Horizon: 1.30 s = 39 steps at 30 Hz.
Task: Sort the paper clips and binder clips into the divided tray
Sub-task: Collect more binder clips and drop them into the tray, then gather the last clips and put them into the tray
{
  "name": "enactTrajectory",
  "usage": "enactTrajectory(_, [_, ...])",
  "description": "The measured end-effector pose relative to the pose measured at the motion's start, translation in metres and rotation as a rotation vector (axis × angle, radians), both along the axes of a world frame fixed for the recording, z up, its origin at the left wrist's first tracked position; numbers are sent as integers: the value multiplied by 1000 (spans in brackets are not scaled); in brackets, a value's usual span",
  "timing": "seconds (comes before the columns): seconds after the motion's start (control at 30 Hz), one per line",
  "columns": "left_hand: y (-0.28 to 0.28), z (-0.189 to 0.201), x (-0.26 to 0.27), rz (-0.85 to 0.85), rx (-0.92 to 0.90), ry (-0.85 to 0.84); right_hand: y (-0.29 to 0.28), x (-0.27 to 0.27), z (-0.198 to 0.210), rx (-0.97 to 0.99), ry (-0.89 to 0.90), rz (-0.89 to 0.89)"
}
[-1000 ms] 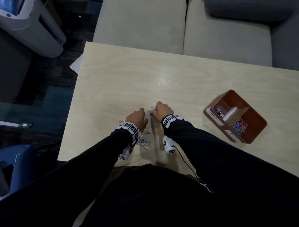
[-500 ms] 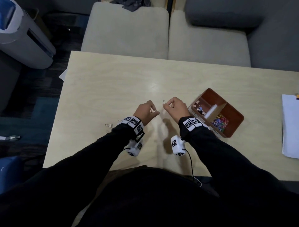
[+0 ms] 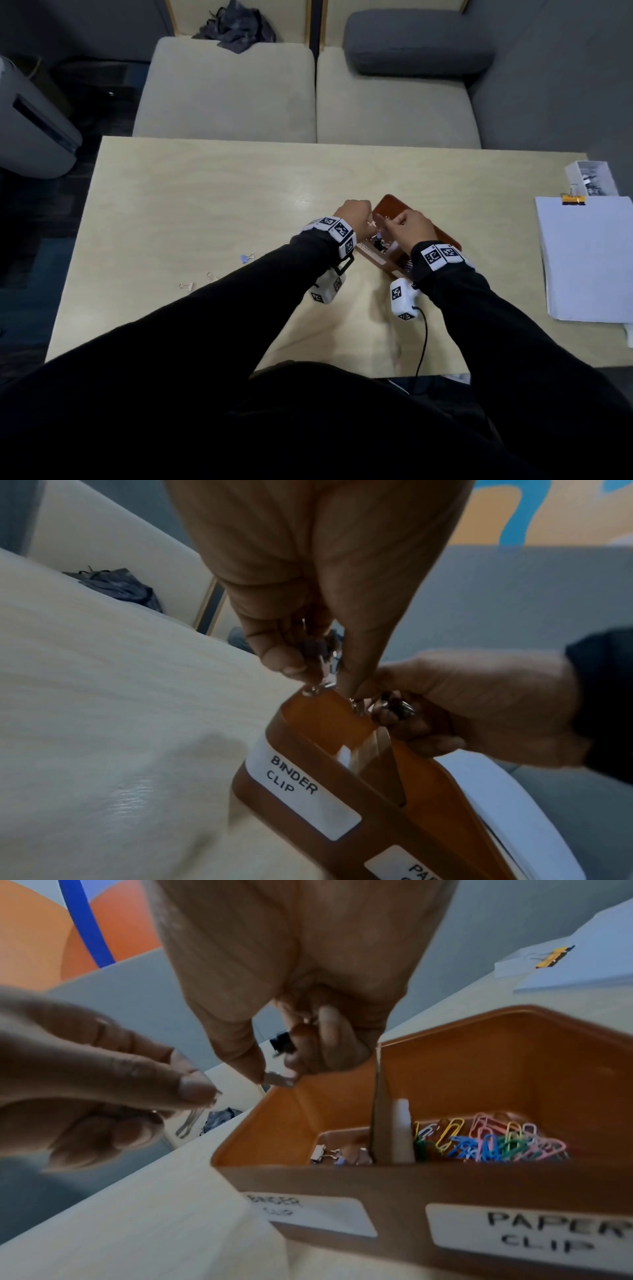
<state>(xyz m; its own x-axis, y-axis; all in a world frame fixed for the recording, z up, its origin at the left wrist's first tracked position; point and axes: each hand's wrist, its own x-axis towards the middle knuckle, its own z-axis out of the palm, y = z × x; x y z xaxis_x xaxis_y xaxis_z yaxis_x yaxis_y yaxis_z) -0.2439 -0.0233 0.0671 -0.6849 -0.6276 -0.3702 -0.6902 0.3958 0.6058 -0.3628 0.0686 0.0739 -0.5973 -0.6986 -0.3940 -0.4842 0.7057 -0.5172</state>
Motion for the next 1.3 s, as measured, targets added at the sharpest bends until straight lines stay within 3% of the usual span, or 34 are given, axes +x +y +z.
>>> enactTrajectory(0.17, [4,-15,-24,-81,-79,-171,-7,-9,-5,210,48,141])
enactTrajectory(0.3, [8,-20,-28,-120,-114,-209,-14,-9,-11,319,104,208])
enactTrajectory(0.5, [12,-24,-22,-150,-114,-110,-15,-8,-18,305,152,233])
enactTrajectory(0.67, [12,-27,-1,-70,-129,1,-14,2,-15,201,181,269])
enactTrajectory(0.77, [10,-30,23,-18,-147,31,-14,17,-14,73,233,277])
enactTrajectory(0.93, [-1,-43,78,60,-134,-71,-20,56,-14,-50,248,369])
enactTrajectory(1.3, [-5,-79,225,265,-127,-293,-43,162,-50,7,151,697])
